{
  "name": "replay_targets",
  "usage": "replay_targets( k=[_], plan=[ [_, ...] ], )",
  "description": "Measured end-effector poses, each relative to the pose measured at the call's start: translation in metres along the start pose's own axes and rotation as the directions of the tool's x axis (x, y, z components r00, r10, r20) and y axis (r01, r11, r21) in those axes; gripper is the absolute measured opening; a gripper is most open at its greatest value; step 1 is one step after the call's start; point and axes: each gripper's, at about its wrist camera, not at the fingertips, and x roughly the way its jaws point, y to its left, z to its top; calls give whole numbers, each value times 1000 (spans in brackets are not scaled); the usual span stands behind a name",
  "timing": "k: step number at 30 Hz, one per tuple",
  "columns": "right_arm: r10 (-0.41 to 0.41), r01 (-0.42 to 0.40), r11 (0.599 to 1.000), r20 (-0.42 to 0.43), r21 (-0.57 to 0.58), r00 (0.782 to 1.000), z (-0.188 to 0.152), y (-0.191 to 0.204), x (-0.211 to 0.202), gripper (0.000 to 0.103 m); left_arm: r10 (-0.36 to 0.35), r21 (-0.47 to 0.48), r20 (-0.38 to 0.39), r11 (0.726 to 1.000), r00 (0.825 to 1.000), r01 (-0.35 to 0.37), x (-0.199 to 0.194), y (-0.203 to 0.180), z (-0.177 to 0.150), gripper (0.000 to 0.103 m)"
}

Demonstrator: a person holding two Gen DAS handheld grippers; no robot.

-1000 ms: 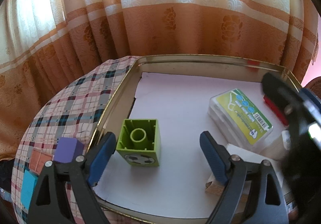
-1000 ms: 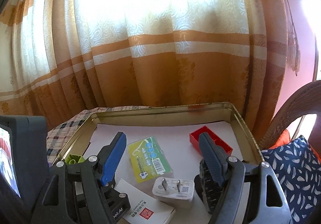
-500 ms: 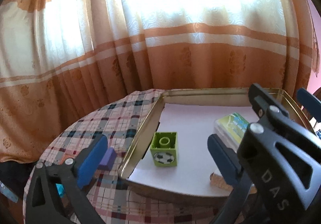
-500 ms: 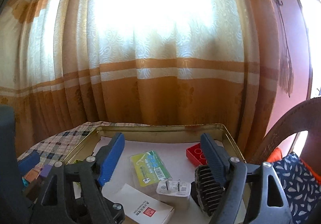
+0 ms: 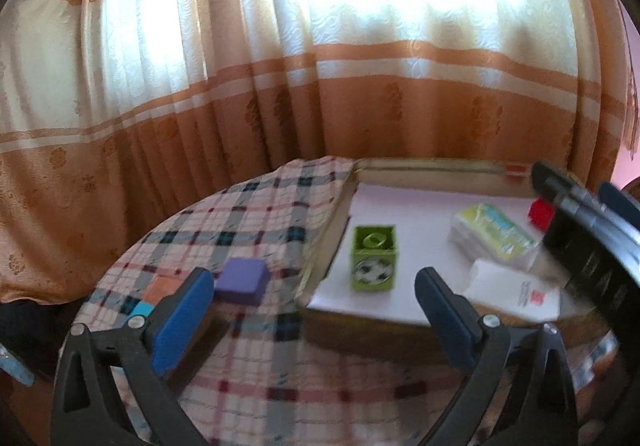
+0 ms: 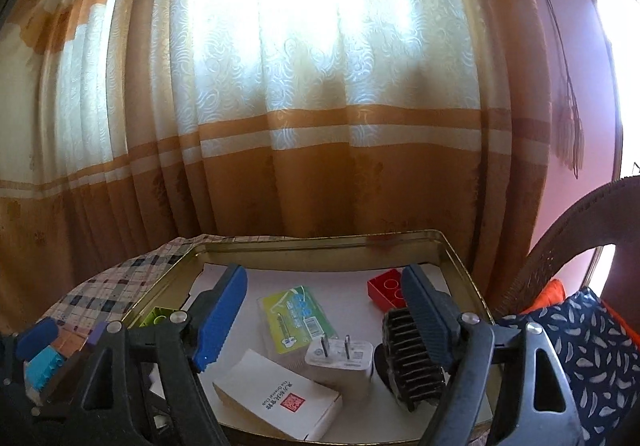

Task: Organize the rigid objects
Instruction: 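Move both grippers back over the remaining objects on the table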

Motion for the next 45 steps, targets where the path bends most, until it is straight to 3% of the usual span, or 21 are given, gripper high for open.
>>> replay_targets(
  k=[6,13,19,27,32,39,45],
  plan=[
    [9,-8,1000,14,-19,1000,0,5,-8,81,40,-29,-27,999,999,-41,-4,30,-10,102],
    [34,-36,999,54,40,998,-3,6,-28,82,45,-93,-73,994,996,-52,-2,56,-16,102],
    [88,-86,985,-6,153,996,-10,8,-33,86,55,-138,-130,988,990,-73,-2,84,-19,102],
    [196,-181,974,-102,139,975,-21,41,-35,86,119,-233,-244,956,963,-177,0,142,-40,102],
    [277,-267,960,-167,79,946,-27,76,-36,86,173,-265,-304,929,937,-257,4,177,-51,102],
    [377,-386,922,-328,38,866,-44,129,-24,86,185,-302,-334,908,924,-291,6,204,-59,102],
    [419,-462,887,-438,9,795,-59,169,-16,86,122,-359,-379,894,917,-268,14,214,-69,102]
  ],
)
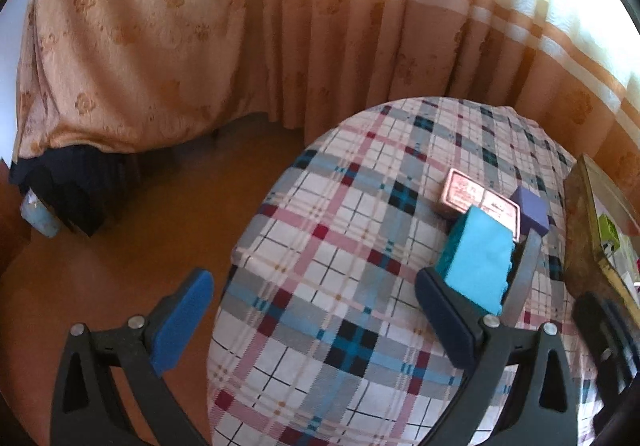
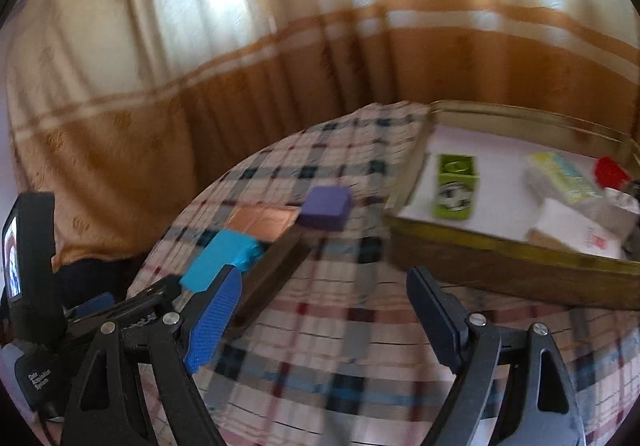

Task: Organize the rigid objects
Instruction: 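Move both grippers back over the remaining objects on the table, then grasp the brown wooden brush with the right gripper while the left grasps the blue brick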

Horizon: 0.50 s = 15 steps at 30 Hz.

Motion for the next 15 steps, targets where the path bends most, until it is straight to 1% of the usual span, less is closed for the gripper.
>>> replay_targets(
  k=[2,5,8,9,11,12,14,15],
  plan=[
    [21,-22,999,-35,-36,999,-2,11,7,86,-8,-30,-24,1000,1000,8,4,5,0,102],
    [13,-20,996,-76,-90,997,-4,24,15,86,-17,-69,-44,998,999,14,8,12,-1,102],
    [24,-38,994,-141,-101,990,-6,27,29,86,-21,-90,-50,996,999,16,9,15,-2,102],
    [12,-29,994,-153,-105,988,-6,28,33,86,-22,-91,-52,996,998,18,9,15,-2,102],
    [-5,-15,994,-176,-112,984,-6,28,42,86,-3,-98,-59,995,998,-3,11,16,-1,102],
    [2,-22,994,-189,-106,982,-6,27,45,86,-7,-107,-63,994,998,0,12,17,-1,102],
    [40,-60,994,-204,-89,978,-6,23,51,86,-26,-121,-66,993,997,18,13,19,-2,102],
    [31,-52,994,-200,-101,979,-7,22,51,86,-27,-120,-65,993,998,19,13,19,-2,102]
  ],
)
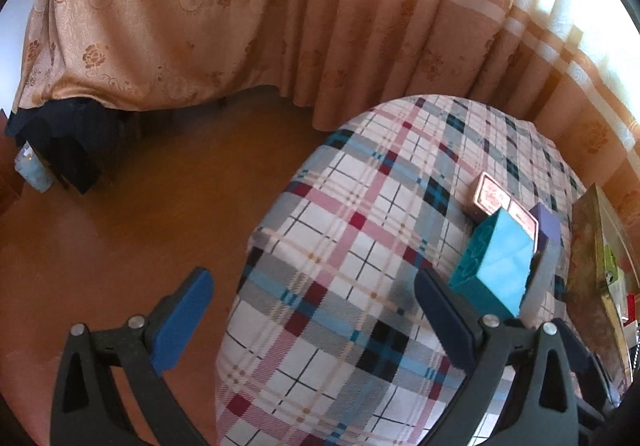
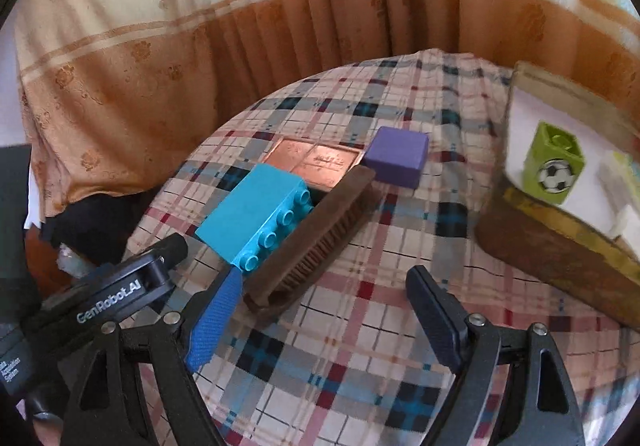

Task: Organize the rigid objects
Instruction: 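Grasp the brown wooden brush with the right gripper while the left grasps the blue brick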

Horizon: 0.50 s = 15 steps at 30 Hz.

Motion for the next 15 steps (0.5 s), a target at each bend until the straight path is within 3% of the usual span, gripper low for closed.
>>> replay_targets(
  k=[6,10,15],
  plan=[
    [-98,97,994,9,46,995,-3,-17,-11,86,10,25,-4,1000,1000,-10,1,-4,1,102],
    [-69,65,994,42,85,997,-4,-27,-18,85,18,40,-10,999,1000,-18,1,-7,0,102],
    [-74,73,997,28,29,997,3,-13,-5,67,16,61,4,998,1000,-16,-2,-10,-1,102]
  ],
)
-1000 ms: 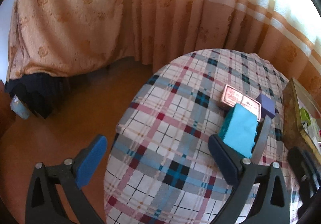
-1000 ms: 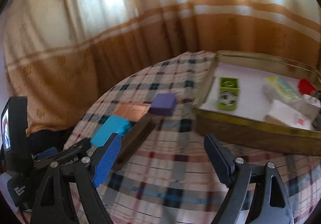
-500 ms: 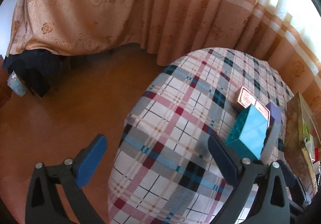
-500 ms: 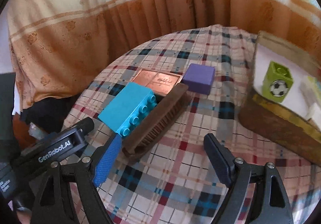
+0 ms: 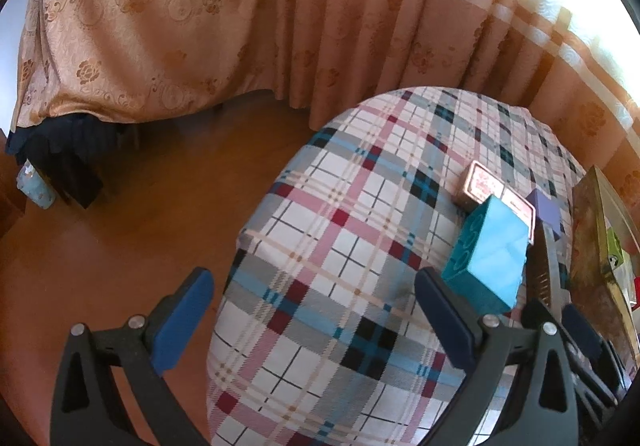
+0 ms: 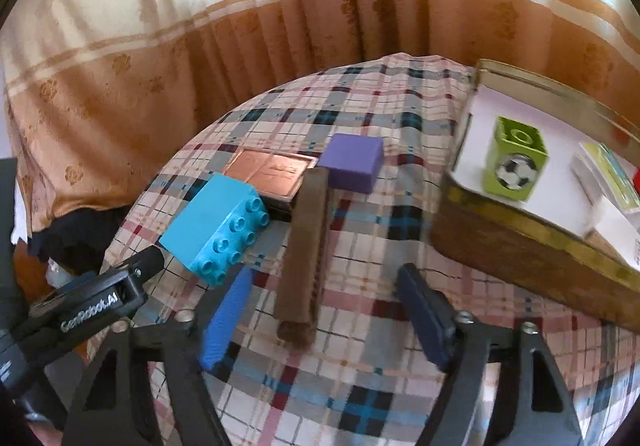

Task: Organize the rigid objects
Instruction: 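Grasp the brown wooden brush with the right gripper while the left grasps the blue brick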

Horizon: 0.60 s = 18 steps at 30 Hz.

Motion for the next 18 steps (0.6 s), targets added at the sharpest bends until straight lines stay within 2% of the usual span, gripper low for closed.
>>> replay_targets(
  k=[1,3,4,6,7,12,14,18],
  plan=[
    [-13,13,1000,3,-15,1000,1,3,2,64,0,0,-1,1000,1000,0,0,0,0,102],
    [-22,22,999,1,-37,1000,4,6,3,43,1,-1,-4,1000,1000,-1,1,0,0,102],
    [-30,30,998,0,-46,1000,3,6,3,40,0,1,-3,1000,1000,0,1,0,1,102],
    [-52,52,996,-1,-69,999,2,6,3,22,-4,9,4,1000,1000,4,0,0,1,102],
    [-51,51,996,-2,-74,999,2,4,3,18,-13,19,12,1000,1000,13,-1,-2,1,102],
    [-6,7,998,11,-58,1000,-5,-9,-8,18,-92,94,75,992,993,85,-14,-14,0,102],
    [5,-3,999,49,-36,999,-8,-18,-20,18,-136,155,109,981,985,118,-22,-25,-1,102],
    [21,-21,1000,116,-2,993,-13,-28,-42,17,-171,262,192,958,966,118,-40,-45,-1,102]
  ],
)
